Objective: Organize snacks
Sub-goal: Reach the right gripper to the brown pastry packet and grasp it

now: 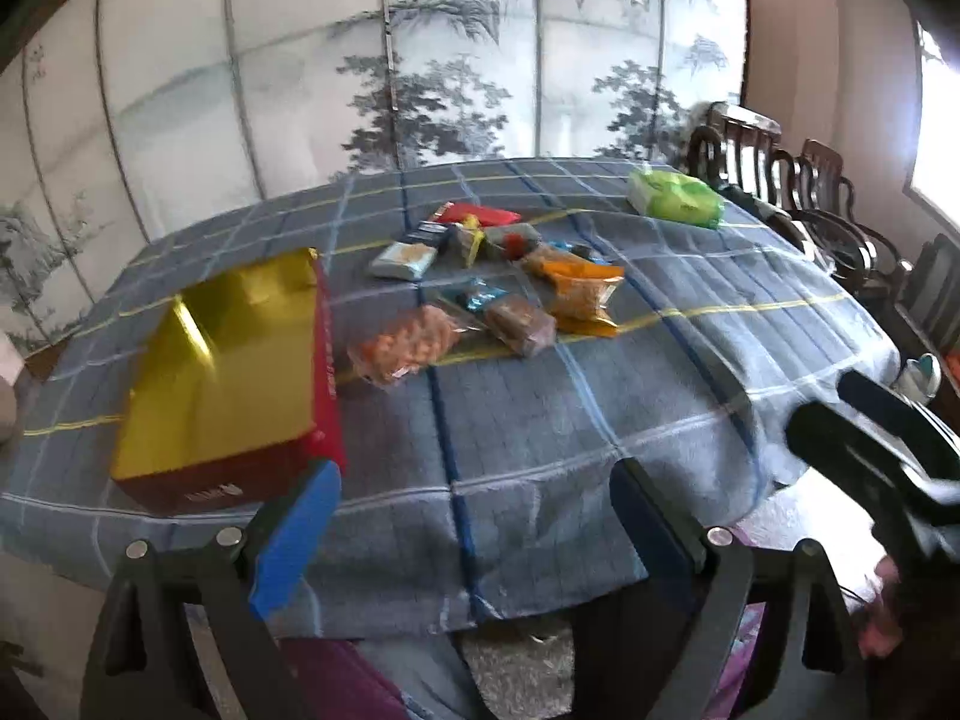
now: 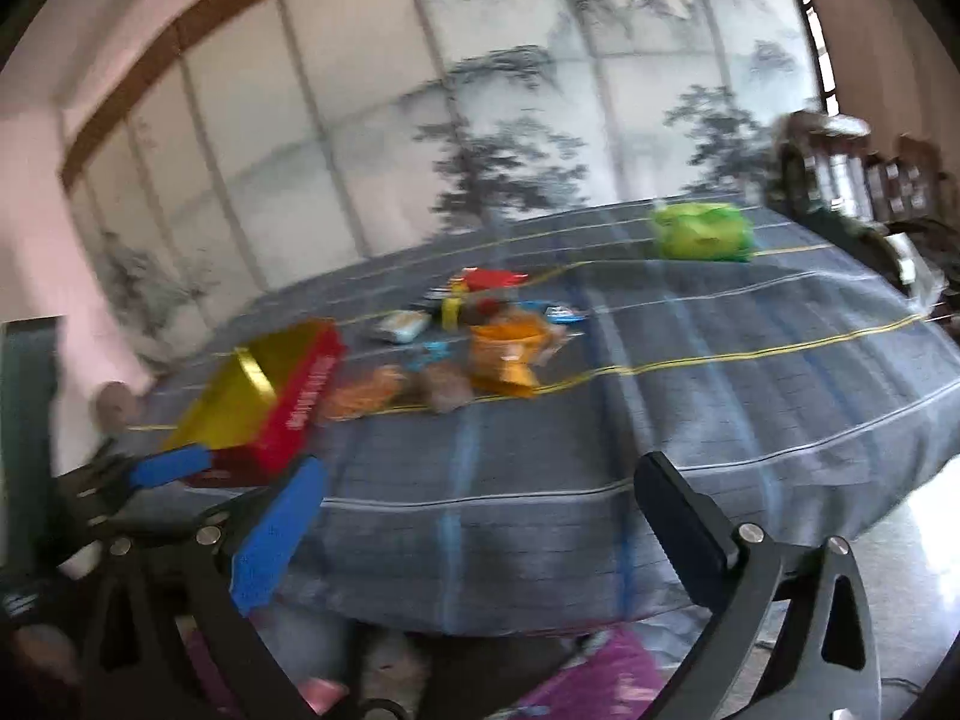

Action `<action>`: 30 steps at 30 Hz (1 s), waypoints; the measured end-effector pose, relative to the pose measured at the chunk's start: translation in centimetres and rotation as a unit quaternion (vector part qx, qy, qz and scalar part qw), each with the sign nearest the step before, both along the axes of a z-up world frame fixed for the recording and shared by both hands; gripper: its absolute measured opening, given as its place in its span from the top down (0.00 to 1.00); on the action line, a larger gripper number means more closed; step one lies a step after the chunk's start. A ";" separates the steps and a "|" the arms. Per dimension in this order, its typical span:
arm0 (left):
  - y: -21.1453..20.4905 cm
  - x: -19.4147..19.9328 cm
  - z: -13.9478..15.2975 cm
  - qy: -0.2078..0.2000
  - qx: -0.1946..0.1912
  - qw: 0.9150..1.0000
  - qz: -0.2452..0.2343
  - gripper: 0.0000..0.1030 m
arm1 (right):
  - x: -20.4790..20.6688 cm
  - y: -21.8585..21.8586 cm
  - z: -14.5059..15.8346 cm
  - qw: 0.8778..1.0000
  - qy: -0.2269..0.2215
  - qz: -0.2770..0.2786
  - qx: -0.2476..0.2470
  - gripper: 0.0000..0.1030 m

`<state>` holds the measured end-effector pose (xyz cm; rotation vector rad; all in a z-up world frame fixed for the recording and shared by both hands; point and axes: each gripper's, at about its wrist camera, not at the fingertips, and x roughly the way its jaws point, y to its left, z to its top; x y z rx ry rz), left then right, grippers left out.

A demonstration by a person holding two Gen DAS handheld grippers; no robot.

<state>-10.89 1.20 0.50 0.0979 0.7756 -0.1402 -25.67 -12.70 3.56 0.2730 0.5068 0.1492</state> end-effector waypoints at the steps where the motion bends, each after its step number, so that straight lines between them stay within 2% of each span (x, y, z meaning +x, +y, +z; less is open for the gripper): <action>1: 0.4 0.5 -0.1 0.004 -0.003 1.000 0.002 0.09 | 0.0 0.0 -0.1 1.000 0.005 0.000 0.003 0.00; 6: 1.3 1.7 -0.1 0.023 -0.009 1.000 0.003 0.09 | 0.2 -0.4 -0.4 0.999 0.018 -0.003 0.034 0.00; 12: 0.7 1.7 0.0 0.014 0.034 0.999 -0.033 0.09 | 1.6 -0.9 -1.2 0.998 0.039 0.005 0.042 0.00; 15: 1.3 1.8 0.5 0.008 0.033 0.999 -0.028 0.09 | 2.5 -1.6 -1.2 0.998 0.046 0.026 0.042 0.01; 16: 1.8 1.9 0.8 0.009 0.023 0.999 -0.023 0.09 | 3.1 -1.5 -1.2 0.997 0.053 0.038 0.032 0.08; 17: 2.4 2.0 1.1 0.008 0.017 1.000 -0.015 0.09 | 3.9 -1.2 -1.2 0.996 0.062 0.054 0.021 0.21; 19: 2.9 2.0 1.7 0.001 0.019 1.000 -0.004 0.09 | 6.1 -0.6 -1.0 0.992 0.081 0.098 0.014 0.38; 22: 4.0 1.6 2.9 -0.017 0.017 1.000 0.012 0.09 | 9.1 0.6 -0.7 0.984 0.092 0.149 0.018 0.47; 26: 4.5 1.6 3.5 -0.018 0.015 1.000 0.016 0.09 | 12.9 3.5 -0.2 0.972 0.097 0.211 -0.016 0.51; 27: 4.6 1.6 3.6 -0.018 0.016 1.000 0.017 0.09 | 13.8 4.0 -0.4 0.971 0.098 0.218 -0.026 0.56; 28: 4.8 1.7 3.5 -0.015 0.012 1.000 0.016 0.09 | 14.8 4.3 -0.6 0.968 0.105 0.226 -0.033 0.67; 30: 4.9 1.8 3.4 -0.011 0.012 1.000 0.016 0.09 | 16.8 4.9 -1.0 0.964 0.121 0.232 -0.048 0.71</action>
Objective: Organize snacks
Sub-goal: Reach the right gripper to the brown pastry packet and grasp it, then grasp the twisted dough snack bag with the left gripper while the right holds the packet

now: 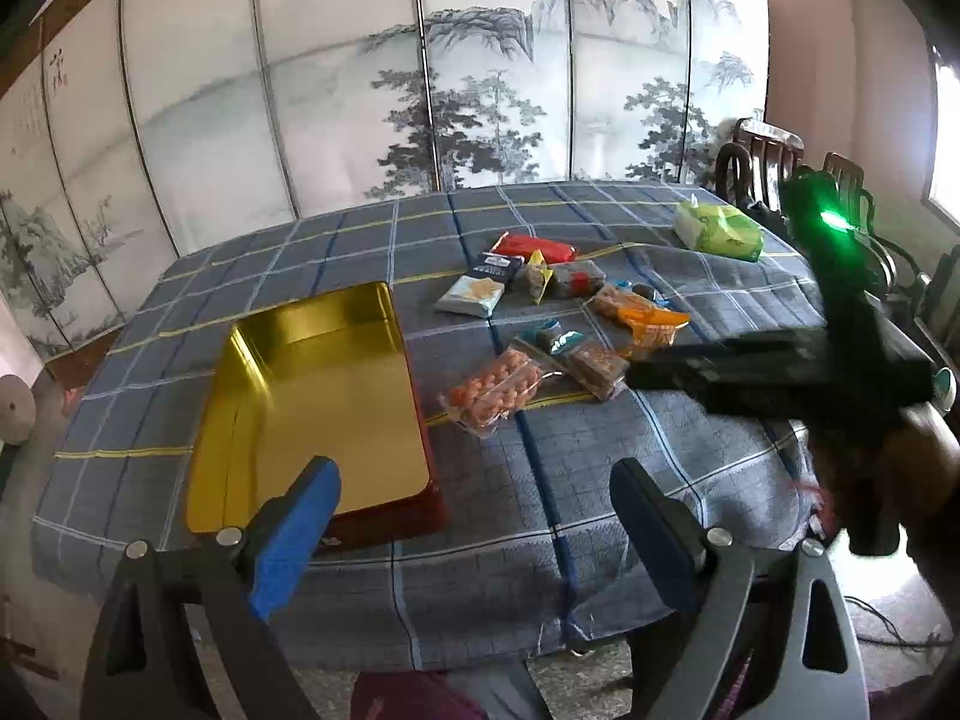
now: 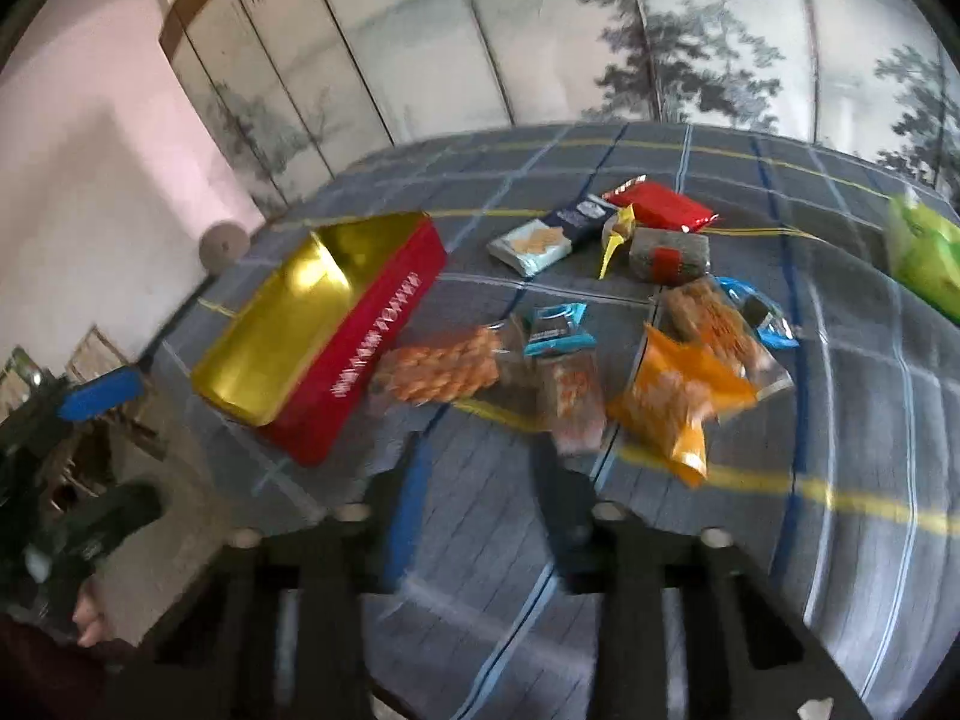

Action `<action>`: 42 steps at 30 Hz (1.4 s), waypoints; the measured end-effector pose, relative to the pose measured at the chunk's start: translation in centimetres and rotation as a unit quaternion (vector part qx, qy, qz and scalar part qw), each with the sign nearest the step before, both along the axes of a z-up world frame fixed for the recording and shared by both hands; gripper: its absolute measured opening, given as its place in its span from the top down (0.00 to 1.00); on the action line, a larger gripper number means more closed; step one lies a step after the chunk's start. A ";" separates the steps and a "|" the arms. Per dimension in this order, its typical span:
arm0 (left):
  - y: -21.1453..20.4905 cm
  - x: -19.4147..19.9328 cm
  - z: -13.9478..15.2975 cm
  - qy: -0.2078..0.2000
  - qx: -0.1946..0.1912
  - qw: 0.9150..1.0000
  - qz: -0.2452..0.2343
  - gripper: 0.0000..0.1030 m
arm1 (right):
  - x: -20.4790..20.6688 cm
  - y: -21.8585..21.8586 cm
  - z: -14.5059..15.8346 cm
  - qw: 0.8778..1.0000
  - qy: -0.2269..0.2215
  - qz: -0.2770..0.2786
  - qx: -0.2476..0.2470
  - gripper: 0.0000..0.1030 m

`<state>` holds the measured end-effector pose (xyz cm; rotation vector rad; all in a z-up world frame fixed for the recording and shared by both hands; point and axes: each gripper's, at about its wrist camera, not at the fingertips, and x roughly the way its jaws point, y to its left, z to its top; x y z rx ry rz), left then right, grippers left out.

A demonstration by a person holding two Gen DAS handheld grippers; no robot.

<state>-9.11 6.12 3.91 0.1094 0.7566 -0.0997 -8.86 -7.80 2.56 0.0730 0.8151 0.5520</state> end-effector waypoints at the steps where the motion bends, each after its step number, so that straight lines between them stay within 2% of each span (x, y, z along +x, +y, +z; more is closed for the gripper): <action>1: 0.1 0.0 -0.1 0.000 0.004 1.000 0.000 0.09 | 0.9 0.2 -0.1 1.000 0.004 0.005 -0.009 0.71; 4: 0.2 0.2 -0.3 -0.002 0.009 1.000 -0.004 0.09 | 3.0 0.6 -0.4 0.999 0.006 -0.001 -0.048 0.68; 7: 0.3 0.5 -0.5 -0.001 0.011 1.000 -0.006 0.09 | 4.2 0.7 -0.8 0.998 0.020 0.002 -0.063 0.56; 10: 0.3 0.8 -0.9 0.004 0.011 1.000 -0.005 0.09 | 5.1 1.0 -1.3 0.997 0.027 0.008 -0.071 0.56; 14: 0.3 1.0 -1.3 0.008 0.017 1.000 -0.007 0.09 | 6.7 2.2 -2.8 0.992 0.051 0.016 -0.111 0.59; 15: 0.3 1.1 -1.3 0.008 0.018 1.000 -0.007 0.09 | 6.9 2.3 -3.1 0.992 0.053 0.020 -0.112 0.62; 16: 0.3 1.2 -1.3 0.009 0.019 1.000 -0.009 0.09 | 7.0 2.5 -3.5 0.991 0.053 0.022 -0.121 0.75; 17: 0.2 1.3 -1.3 0.011 0.020 1.000 -0.011 0.09 | 7.1 2.6 -3.8 0.989 0.055 0.024 -0.132 0.75; 19: 0.1 1.8 -1.2 0.011 0.024 1.000 -0.016 0.09 | 6.5 2.4 -3.5 0.991 0.051 0.029 -0.124 0.76; 21: -0.1 2.3 -1.0 0.016 0.019 0.999 -0.024 0.09 | 4.7 2.1 -2.2 0.994 0.024 0.020 -0.107 0.76; 23: -0.1 3.1 -0.7 0.019 0.010 0.999 -0.033 0.09 | 2.6 0.4 -0.5 0.998 0.004 0.007 -0.067 0.76; 27: -1.6 5.5 -0.4 0.032 0.039 0.995 -0.087 0.09 | -1.1 -4.5 1.5 0.997 -0.034 -0.061 -0.035 0.76; 30: -3.1 7.8 -0.5 0.054 0.070 0.984 -0.153 0.09 | -1.8 -8.4 0.8 0.990 -0.038 -0.118 -0.068 0.76; 32: -4.0 9.7 -0.4 0.071 0.088 0.974 -0.198 0.09 | -1.7 -10.9 -0.1 0.984 -0.029 -0.153 -0.082 0.76; 34: -4.7 11.6 -0.5 0.085 0.110 0.966 -0.219 0.09 | -1.9 -12.7 -0.8 0.982 -0.022 -0.169 -0.086 0.76; 37: -5.5 14.8 -1.0 0.135 0.106 0.946 -0.275 0.09 | -2.2 -14.2 -2.2 0.980 -0.011 -0.185 -0.078 0.76; 39: -6.2 16.0 -1.8 0.148 0.130 0.937 -0.289 0.09 | -2.1 -14.4 -3.0 0.979 -0.005 -0.189 -0.072 0.76; 40: -6.7 16.6 -2.5 0.162 0.144 0.927 -0.306 0.09 | -2.0 -14.5 -3.2 0.980 -0.004 -0.189 -0.068 0.76; 42: -7.2 17.2 -3.6 0.188 0.155 0.914 -0.325 0.09 | -1.9 -14.2 -3.5 0.980 -0.006 -0.188 -0.063 0.76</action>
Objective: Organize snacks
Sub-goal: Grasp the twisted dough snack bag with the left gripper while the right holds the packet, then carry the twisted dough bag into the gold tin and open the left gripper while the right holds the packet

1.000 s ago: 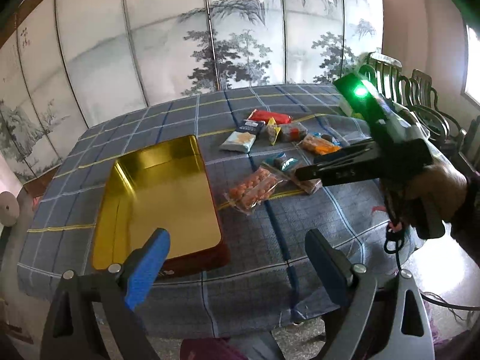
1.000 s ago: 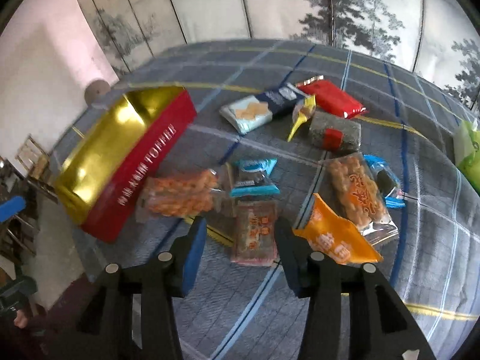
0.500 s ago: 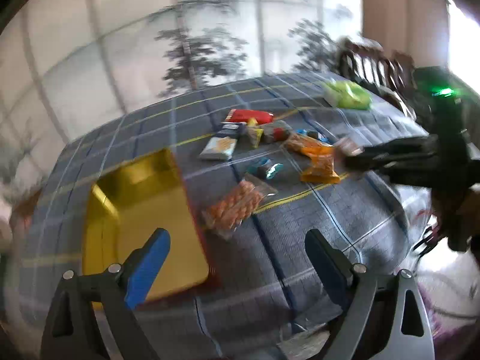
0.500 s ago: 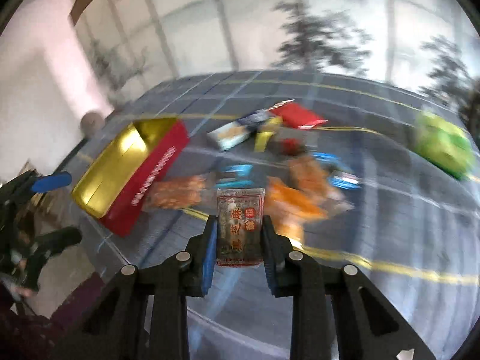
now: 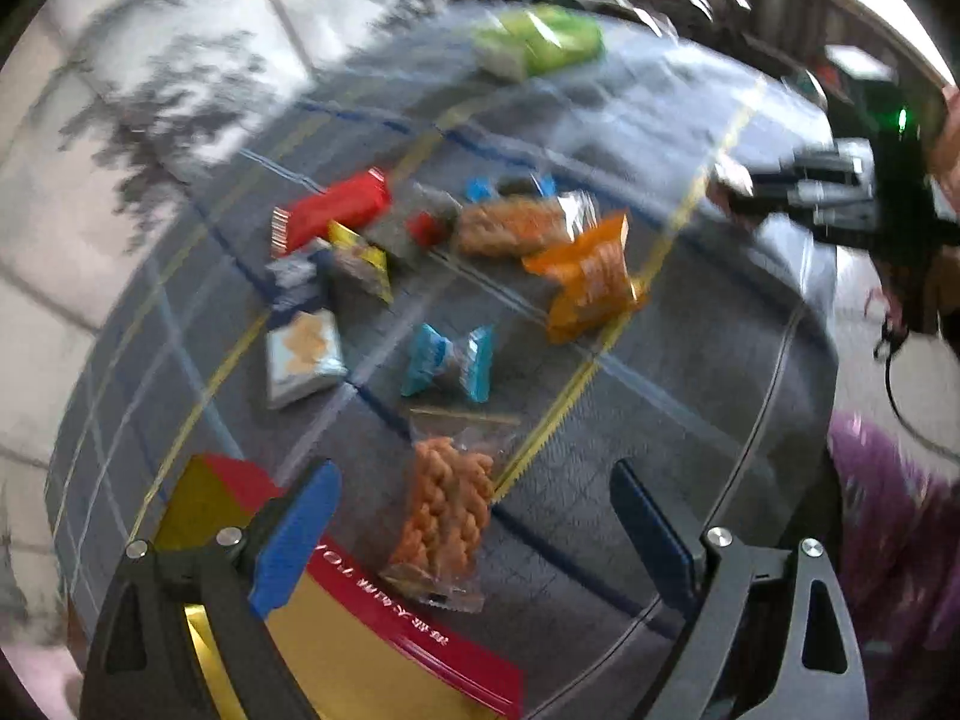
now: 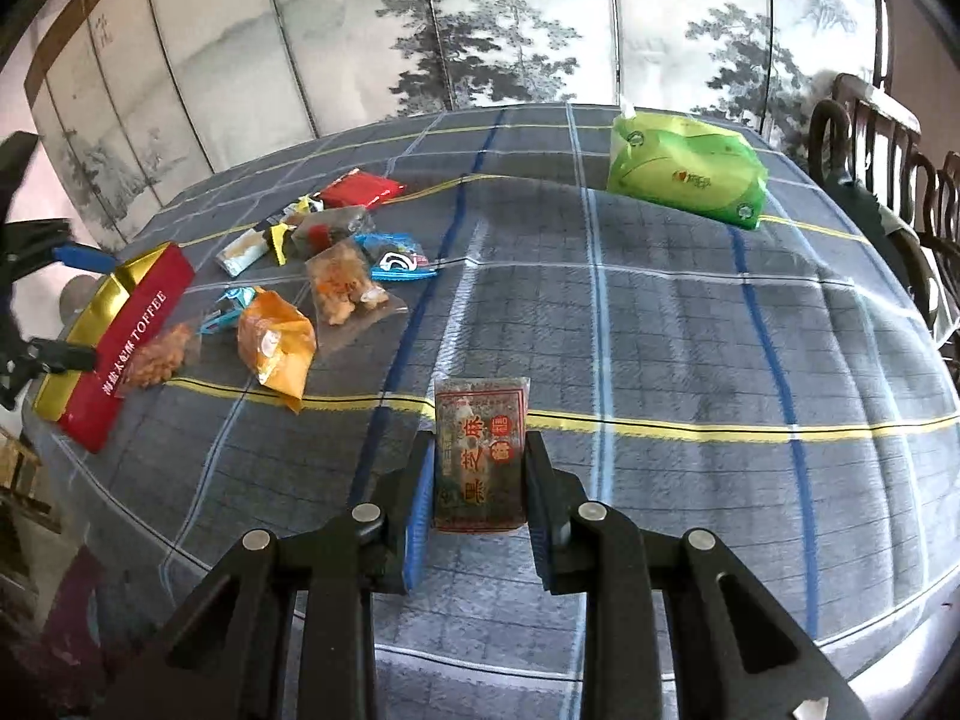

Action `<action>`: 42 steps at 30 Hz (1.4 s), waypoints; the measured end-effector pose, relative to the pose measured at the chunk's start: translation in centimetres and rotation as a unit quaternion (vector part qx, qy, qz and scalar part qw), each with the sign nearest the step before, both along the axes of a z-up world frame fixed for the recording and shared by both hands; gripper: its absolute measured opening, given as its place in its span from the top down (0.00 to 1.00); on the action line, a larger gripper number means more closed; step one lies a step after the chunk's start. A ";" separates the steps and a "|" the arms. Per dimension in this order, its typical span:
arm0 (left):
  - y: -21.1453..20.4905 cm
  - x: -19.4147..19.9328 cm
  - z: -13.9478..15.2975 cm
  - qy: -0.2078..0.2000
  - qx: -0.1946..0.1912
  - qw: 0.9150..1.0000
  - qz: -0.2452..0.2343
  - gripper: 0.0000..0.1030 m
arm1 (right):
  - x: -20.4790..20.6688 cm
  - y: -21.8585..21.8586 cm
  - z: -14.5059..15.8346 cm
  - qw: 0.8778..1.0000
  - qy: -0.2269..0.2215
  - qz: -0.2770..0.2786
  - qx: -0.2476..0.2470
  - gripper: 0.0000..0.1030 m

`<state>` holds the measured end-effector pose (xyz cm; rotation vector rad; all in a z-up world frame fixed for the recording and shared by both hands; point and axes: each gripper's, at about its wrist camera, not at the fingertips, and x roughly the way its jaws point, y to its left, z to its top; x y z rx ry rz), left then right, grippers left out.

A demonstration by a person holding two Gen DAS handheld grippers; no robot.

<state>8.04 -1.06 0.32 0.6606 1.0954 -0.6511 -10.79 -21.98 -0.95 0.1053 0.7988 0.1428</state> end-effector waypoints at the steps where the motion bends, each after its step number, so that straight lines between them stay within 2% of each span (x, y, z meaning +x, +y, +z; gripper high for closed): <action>1: -0.3 0.4 -0.8 0.010 0.014 1.000 -0.013 0.09 | 0.2 0.1 -0.1 1.000 -0.001 0.001 0.001 0.76; 3: -0.7 0.8 -1.8 0.004 0.045 0.998 -0.036 0.10 | 0.6 0.4 -0.1 1.000 -0.001 0.003 0.001 0.76; 5: -0.6 1.2 -2.9 0.023 0.059 0.997 -0.051 0.10 | 0.9 0.4 0.1 1.000 -0.003 0.003 0.004 0.75; 6: -0.5 1.6 -3.3 0.037 0.059 0.996 -0.053 0.10 | 1.1 0.4 0.2 1.000 -0.004 0.004 0.006 0.75; 14: 1.2 4.5 -5.1 0.064 0.060 0.996 -0.032 0.11 | 1.9 0.8 0.3 1.000 0.003 0.004 0.009 0.74; 15: 1.3 4.4 -5.6 0.069 0.067 0.995 -0.034 0.16 | 1.8 0.8 0.3 1.000 0.002 0.005 0.008 0.74; 16: 1.2 4.4 -5.9 0.073 0.073 0.994 -0.036 0.27 | 1.7 0.8 0.3 1.000 0.003 0.006 0.005 0.74; 17: 1.2 4.1 -6.5 0.081 0.082 0.992 -0.042 0.33 | 1.7 0.8 0.3 1.000 0.006 0.008 0.002 0.74; 20: 1.0 3.3 -6.7 0.081 0.070 0.993 -0.055 0.59 | 1.9 0.9 -0.1 1.000 0.021 0.004 -0.023 0.73; 27: 1.6 2.9 -6.9 0.082 0.064 0.994 -0.031 0.62 | 2.2 0.7 -0.3 0.999 0.043 0.014 -0.015 0.73; 30: 2.0 2.9 -6.3 0.079 0.045 0.996 -0.012 0.62 | 2.0 1.0 -0.4 0.999 0.048 0.023 -0.009 0.69; 33: 2.8 2.7 -5.2 0.069 0.013 0.997 0.010 0.62 | 2.2 1.4 -1.5 0.997 0.070 0.025 -0.020 0.65; 34: 3.1 2.5 -4.7 0.065 0.002 0.998 0.024 0.62 | 2.1 1.6 -1.7 0.997 0.063 0.024 -0.024 0.67; 35: 3.3 2.3 -4.3 0.062 -0.008 0.997 0.033 0.62 | 2.0 1.6 -1.8 0.997 0.062 0.022 -0.029 0.75; 36: 3.6 2.0 -3.9 0.059 -0.020 0.997 0.044 0.62 | 2.0 1.7 -1.7 0.998 0.058 0.018 -0.035 0.75; 39: 4.4 1.0 -2.5 0.047 -0.049 0.993 0.092 0.62 | 1.8 1.4 -1.8 0.998 0.047 0.016 -0.030 0.76; 41: 5.0 0.5 -1.5 0.046 -0.078 0.988 0.125 0.62 | 1.6 1.2 -1.7 0.999 0.036 0.006 -0.028 0.76; 42: 3.9 0.2 -1.0 0.041 -0.086 0.985 0.143 0.62 | 1.5 1.0 -1.6 0.999 0.031 0.000 -0.023 0.76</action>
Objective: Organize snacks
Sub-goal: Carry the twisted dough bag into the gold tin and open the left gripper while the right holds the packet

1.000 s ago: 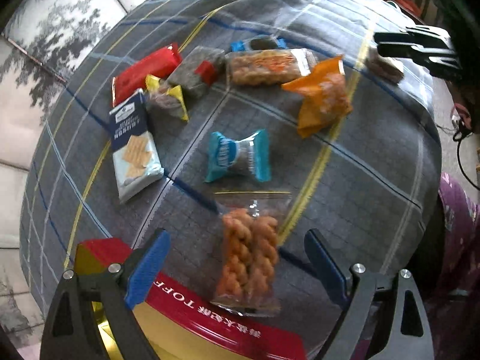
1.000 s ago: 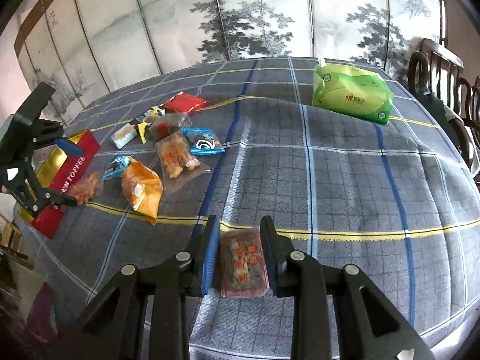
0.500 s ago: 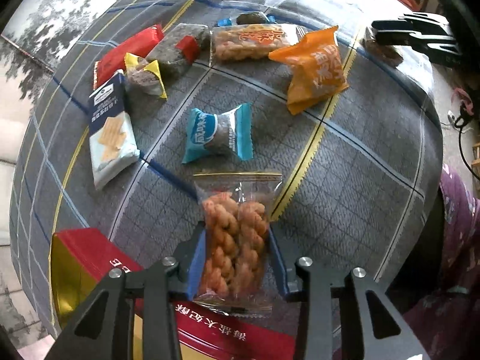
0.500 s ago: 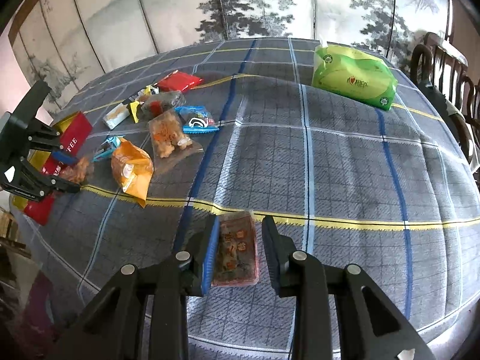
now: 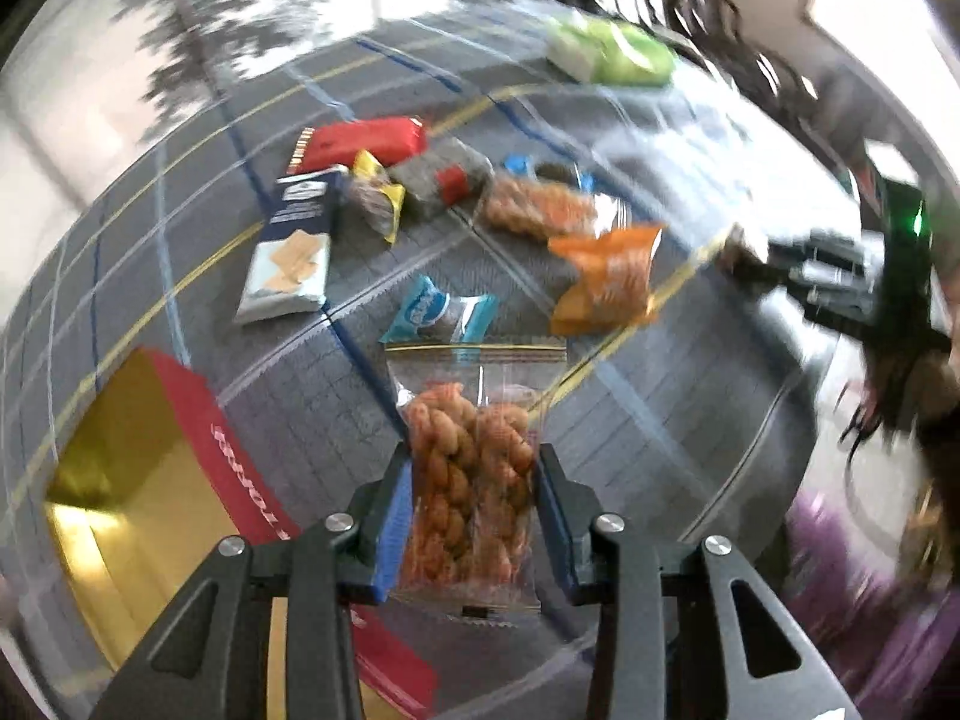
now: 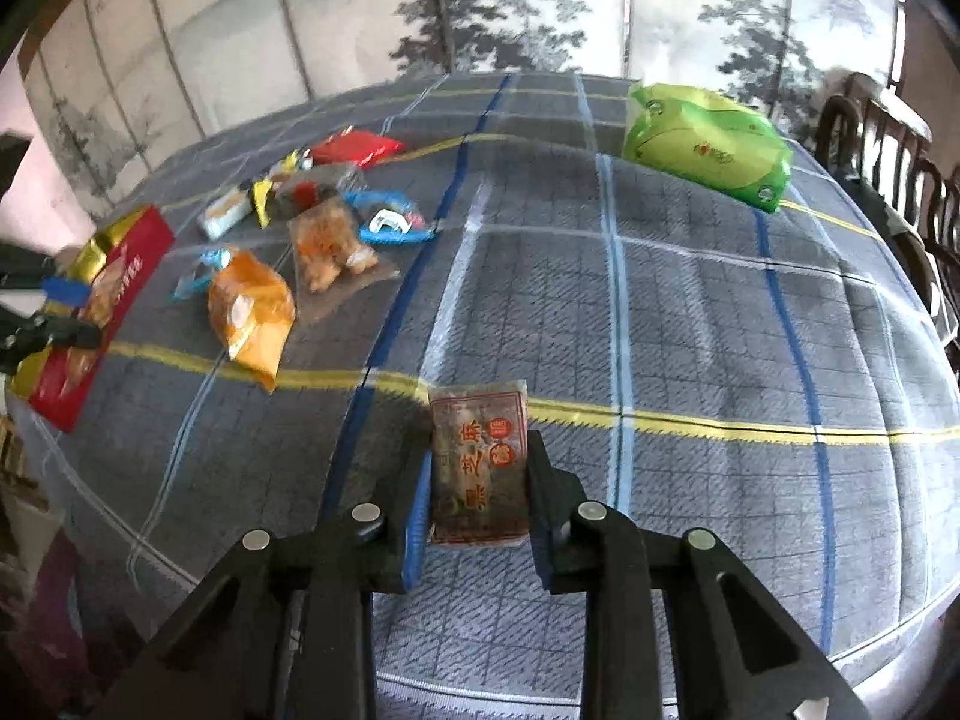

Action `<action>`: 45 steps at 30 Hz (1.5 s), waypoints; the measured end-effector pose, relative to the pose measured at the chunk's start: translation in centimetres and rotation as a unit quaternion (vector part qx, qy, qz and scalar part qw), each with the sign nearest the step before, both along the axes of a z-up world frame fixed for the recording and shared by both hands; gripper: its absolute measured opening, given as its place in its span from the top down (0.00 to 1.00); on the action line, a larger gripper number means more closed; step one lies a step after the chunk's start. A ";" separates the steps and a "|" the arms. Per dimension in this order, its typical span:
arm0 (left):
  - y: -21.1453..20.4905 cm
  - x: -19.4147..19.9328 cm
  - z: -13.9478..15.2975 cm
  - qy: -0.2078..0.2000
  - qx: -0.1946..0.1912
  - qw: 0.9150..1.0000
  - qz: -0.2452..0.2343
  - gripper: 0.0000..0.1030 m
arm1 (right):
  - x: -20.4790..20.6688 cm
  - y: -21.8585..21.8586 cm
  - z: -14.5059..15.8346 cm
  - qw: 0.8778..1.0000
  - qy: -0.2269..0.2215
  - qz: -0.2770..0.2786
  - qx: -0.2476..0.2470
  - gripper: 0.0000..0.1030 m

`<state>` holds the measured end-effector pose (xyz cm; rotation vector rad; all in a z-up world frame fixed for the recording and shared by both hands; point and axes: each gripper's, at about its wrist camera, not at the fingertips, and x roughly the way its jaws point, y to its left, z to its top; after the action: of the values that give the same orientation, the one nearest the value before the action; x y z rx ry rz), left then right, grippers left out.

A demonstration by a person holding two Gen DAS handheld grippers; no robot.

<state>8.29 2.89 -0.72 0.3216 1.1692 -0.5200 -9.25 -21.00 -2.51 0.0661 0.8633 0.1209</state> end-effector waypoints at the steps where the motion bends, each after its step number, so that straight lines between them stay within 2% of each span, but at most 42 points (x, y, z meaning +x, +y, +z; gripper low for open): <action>1: 0.2 -0.4 0.6 -0.007 -0.008 1.000 0.023 0.62 | 0.0 -0.4 0.3 1.000 -0.007 -0.009 0.006 0.76; 4: -0.3 -1.8 2.7 -0.015 -0.035 0.996 0.075 0.62 | 0.9 -1.8 1.0 0.999 -0.022 -0.038 0.023 0.76; 8: -0.9 -2.7 4.1 -0.055 -0.023 0.990 0.125 0.62 | 2.9 -3.2 1.4 0.996 -0.034 -0.077 0.040 0.76; 14: 0.4 -3.2 4.9 -0.073 -0.028 0.978 0.192 0.62 | 5.4 -3.8 -0.2 0.992 -0.020 -0.118 0.047 0.76; 22: 1.6 -4.0 5.9 -0.114 0.003 0.967 0.227 0.62 | 5.3 -2.9 -0.5 0.990 -0.045 -0.134 0.017 0.76; 30: 4.0 -3.9 6.4 -0.123 0.003 0.958 0.260 0.62 | 5.3 -2.9 -0.5 0.990 -0.046 -0.135 0.013 0.76; 36: 8.7 -3.1 6.8 -0.137 0.022 0.945 0.296 0.62 | 5.4 -2.9 -0.5 0.990 -0.045 -0.135 0.011 0.76; 40: 12.9 -1.6 5.9 -0.127 0.049 0.938 0.320 0.62 | 5.4 -2.9 -0.5 0.990 -0.045 -0.136 0.010 0.76; 42: 15.1 -0.8 5.2 -0.115 0.046 0.937 0.326 0.62 | 5.4 -2.9 -0.5 0.990 -0.045 -0.136 0.009 0.76; 43: 16.5 -0.2 4.7 -0.113 0.057 0.933 0.338 0.62 | 5.4 -2.8 -0.5 0.990 -0.045 -0.136 0.010 0.76; 45: 17.9 0.6 3.9 -0.107 0.063 0.931 0.343 0.62 | 5.4 -2.8 -0.5 0.990 -0.045 -0.136 0.009 0.76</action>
<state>8.86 20.77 3.21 0.0596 1.0210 0.2006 -3.84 -23.80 -3.04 0.1925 0.7562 -0.1238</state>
